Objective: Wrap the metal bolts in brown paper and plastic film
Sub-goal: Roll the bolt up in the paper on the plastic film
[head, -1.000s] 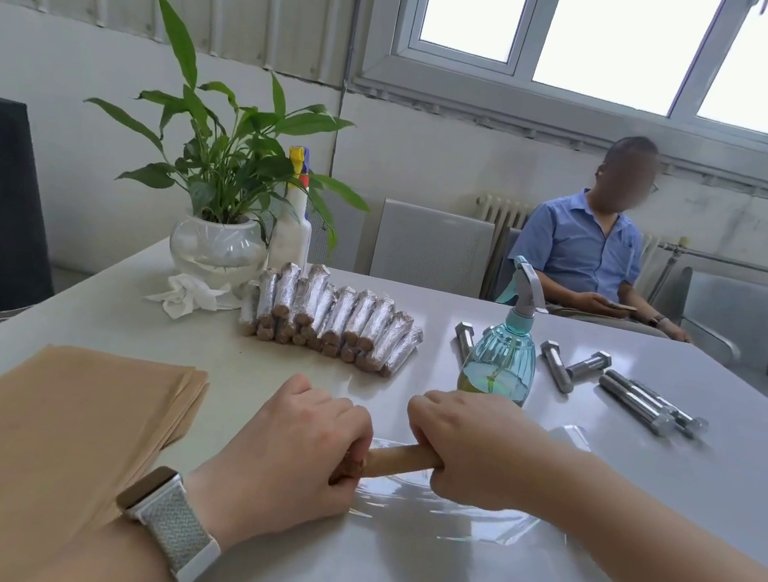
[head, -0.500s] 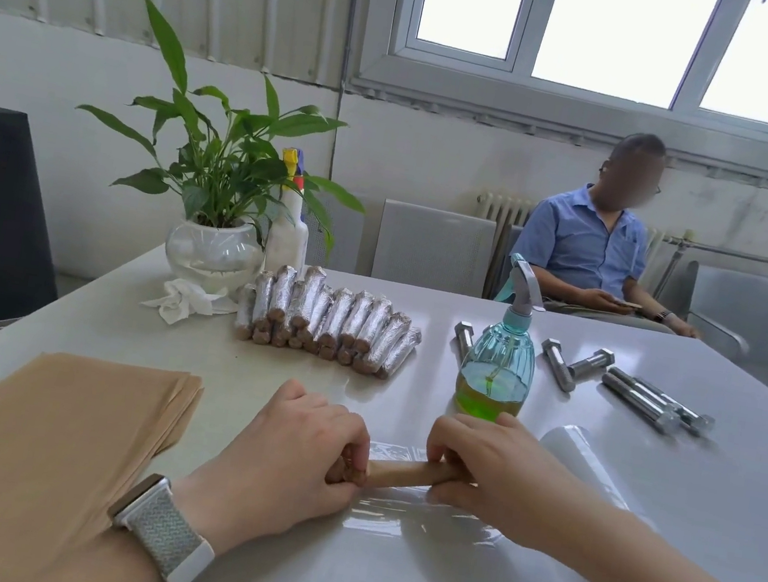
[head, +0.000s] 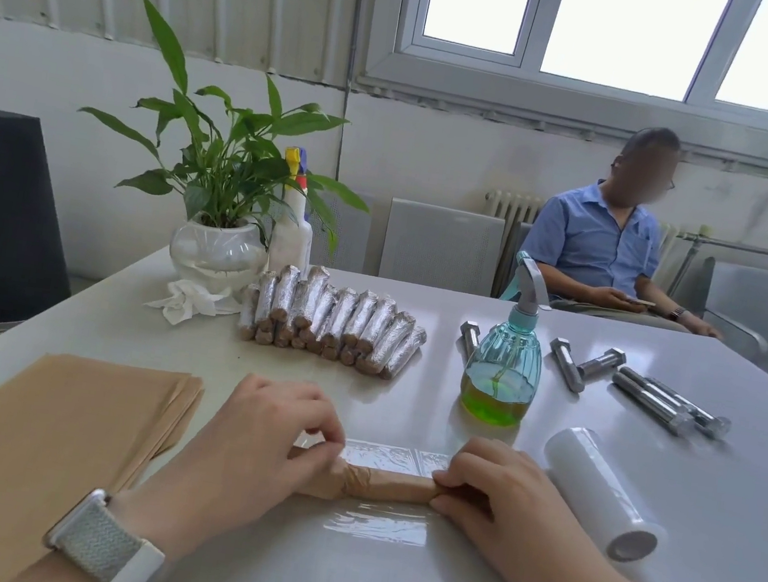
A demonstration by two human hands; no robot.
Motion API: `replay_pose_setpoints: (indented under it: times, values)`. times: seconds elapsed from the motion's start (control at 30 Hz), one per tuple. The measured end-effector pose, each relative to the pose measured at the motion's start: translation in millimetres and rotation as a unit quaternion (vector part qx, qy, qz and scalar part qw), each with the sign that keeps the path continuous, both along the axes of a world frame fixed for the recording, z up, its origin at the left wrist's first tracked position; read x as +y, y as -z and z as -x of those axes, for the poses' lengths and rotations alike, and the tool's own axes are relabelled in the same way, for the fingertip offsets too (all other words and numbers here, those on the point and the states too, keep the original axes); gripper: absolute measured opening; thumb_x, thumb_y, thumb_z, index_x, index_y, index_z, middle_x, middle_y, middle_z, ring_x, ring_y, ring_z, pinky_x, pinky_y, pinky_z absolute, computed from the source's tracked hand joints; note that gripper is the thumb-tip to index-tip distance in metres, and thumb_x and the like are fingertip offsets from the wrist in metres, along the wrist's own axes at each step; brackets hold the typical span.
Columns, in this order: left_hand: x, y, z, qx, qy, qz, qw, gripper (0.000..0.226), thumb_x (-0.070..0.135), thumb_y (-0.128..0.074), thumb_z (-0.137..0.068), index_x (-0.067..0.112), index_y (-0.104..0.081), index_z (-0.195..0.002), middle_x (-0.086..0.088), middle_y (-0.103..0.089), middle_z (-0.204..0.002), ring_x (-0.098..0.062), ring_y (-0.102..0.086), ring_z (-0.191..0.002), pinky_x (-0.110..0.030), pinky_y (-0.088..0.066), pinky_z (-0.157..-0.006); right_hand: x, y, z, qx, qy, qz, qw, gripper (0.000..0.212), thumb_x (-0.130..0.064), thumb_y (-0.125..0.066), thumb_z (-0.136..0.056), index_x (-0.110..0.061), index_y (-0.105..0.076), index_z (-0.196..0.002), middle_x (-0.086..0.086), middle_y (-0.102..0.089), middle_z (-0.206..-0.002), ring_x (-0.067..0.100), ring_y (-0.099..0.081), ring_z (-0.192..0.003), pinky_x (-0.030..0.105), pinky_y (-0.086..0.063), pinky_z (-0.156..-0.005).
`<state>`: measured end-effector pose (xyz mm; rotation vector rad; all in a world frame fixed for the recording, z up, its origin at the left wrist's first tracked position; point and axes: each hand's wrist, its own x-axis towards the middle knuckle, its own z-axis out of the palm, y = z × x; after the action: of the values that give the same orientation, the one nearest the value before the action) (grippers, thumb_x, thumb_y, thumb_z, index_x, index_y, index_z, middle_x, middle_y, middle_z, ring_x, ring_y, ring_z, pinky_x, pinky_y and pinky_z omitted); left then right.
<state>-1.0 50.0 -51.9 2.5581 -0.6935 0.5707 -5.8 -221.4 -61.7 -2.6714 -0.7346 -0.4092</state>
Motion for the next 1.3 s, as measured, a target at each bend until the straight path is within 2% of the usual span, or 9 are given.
replay_pose_setpoints:
  times: [0.1, 0.3, 0.63, 0.7, 0.83, 0.97, 1.07, 1.17, 1.3]
  values:
    - [4, -4, 0, -0.005, -0.044, -0.024, 0.999, 0.014, 0.039, -0.068, -0.081, 0.041, -0.058, -0.072, 0.026, -0.058, -0.083, 0.004, -0.054, -0.084, -0.021, -0.024, -0.084, 0, 1, 1, 0.003, 0.005, -0.013, 1.000, 0.009, -0.033, -0.073, -0.085, -0.027, -0.071, -0.091, -0.019, -0.059, -0.092, 0.002, -0.053, -0.091, 0.021, -0.039, -0.081]
    - [2, -6, 1, 0.011, -0.070, -0.075, 0.995, 0.016, 0.049, -0.058, -0.087, 0.043, -0.050, -0.074, 0.025, -0.055, -0.087, 0.008, -0.046, -0.085, -0.021, -0.026, -0.088, 1, 0, 1, 0.005, 0.003, -0.029, 1.000, 0.010, -0.032, -0.073, -0.085, -0.024, -0.070, -0.090, -0.018, -0.059, -0.090, 0.005, -0.054, -0.091, 0.025, -0.041, -0.083]
    - [11, 2, -1, 0.050, -0.037, -0.096, 0.993, 0.010, 0.050, -0.057, -0.088, 0.043, -0.058, -0.081, 0.025, -0.053, -0.096, 0.023, -0.033, -0.091, -0.013, -0.022, -0.084, 1, -1, 1, 0.012, -0.002, -0.039, 0.999, 0.011, -0.031, -0.074, -0.085, -0.023, -0.069, -0.089, -0.015, -0.059, -0.090, 0.006, -0.055, -0.090, 0.027, -0.043, -0.082]
    - [11, 3, -2, 0.059, -0.027, -0.096, 0.993, 0.012, 0.050, -0.058, -0.087, 0.044, -0.057, -0.077, 0.026, -0.053, -0.096, 0.020, -0.038, -0.090, -0.013, -0.023, -0.085, 1, -2, 2, 0.014, -0.002, -0.041, 0.999, 0.010, -0.030, -0.074, -0.084, -0.022, -0.069, -0.088, -0.014, -0.060, -0.090, 0.007, -0.056, -0.090, 0.029, -0.044, -0.082]
    - [18, 2, -5, 0.142, -0.005, -0.043, 0.989, 0.009, 0.044, -0.067, -0.082, 0.043, -0.063, -0.074, 0.025, -0.056, -0.096, 0.004, -0.052, -0.085, -0.013, -0.030, -0.081, 2, -3, 3, 0.014, -0.003, -0.043, 0.999, 0.010, -0.029, -0.075, -0.084, -0.021, -0.069, -0.089, -0.014, -0.060, -0.090, 0.005, -0.056, -0.090, 0.027, -0.044, -0.083]
    - [21, 1, -6, 0.234, 0.005, 0.035, 0.972, 0.013, 0.033, -0.073, -0.077, 0.045, -0.069, -0.074, 0.017, -0.060, -0.088, 0.002, -0.056, -0.076, -0.016, -0.045, -0.072, 2, -3, 3, 0.014, -0.004, -0.044, 0.999, 0.011, -0.029, -0.075, -0.084, -0.021, -0.069, -0.088, -0.014, -0.061, -0.091, 0.006, -0.056, -0.091, 0.025, -0.043, -0.083]
    - [19, 4, -7, 0.190, -0.029, 0.002, 0.981, 0.003, 0.048, -0.065, -0.070, 0.051, -0.065, -0.071, 0.025, -0.058, -0.086, 0.008, -0.052, -0.079, -0.019, -0.037, -0.075, 2, -4, 3, 0.015, -0.003, -0.042, 0.999, 0.011, -0.028, -0.075, -0.084, -0.021, -0.069, -0.088, -0.010, -0.062, -0.091, 0.008, -0.058, -0.090, 0.026, -0.044, -0.083]
    - [19, 5, -8, 0.145, -0.042, -0.052, 0.987, 0.014, 0.056, -0.063, -0.076, 0.045, -0.061, -0.067, 0.024, -0.056, -0.087, 0.012, -0.047, -0.084, -0.023, -0.030, -0.083, 1, -4, 2, 0.019, -0.005, -0.043, 0.999, 0.011, -0.027, -0.076, -0.083, -0.020, -0.068, -0.087, -0.010, -0.062, -0.090, 0.009, -0.060, -0.092, 0.029, -0.046, -0.082]
    - [20, 7, -10, 0.142, -0.048, -0.046, 0.988, 0.019, 0.057, -0.065, -0.081, 0.043, -0.061, -0.067, 0.023, -0.056, -0.089, 0.011, -0.046, -0.087, -0.024, -0.030, -0.087, 2, -4, 2, 0.017, -0.006, -0.045, 0.999, 0.012, -0.027, -0.077, -0.083, -0.020, -0.068, -0.086, -0.011, -0.062, -0.089, 0.008, -0.059, -0.090, 0.029, -0.046, -0.081]
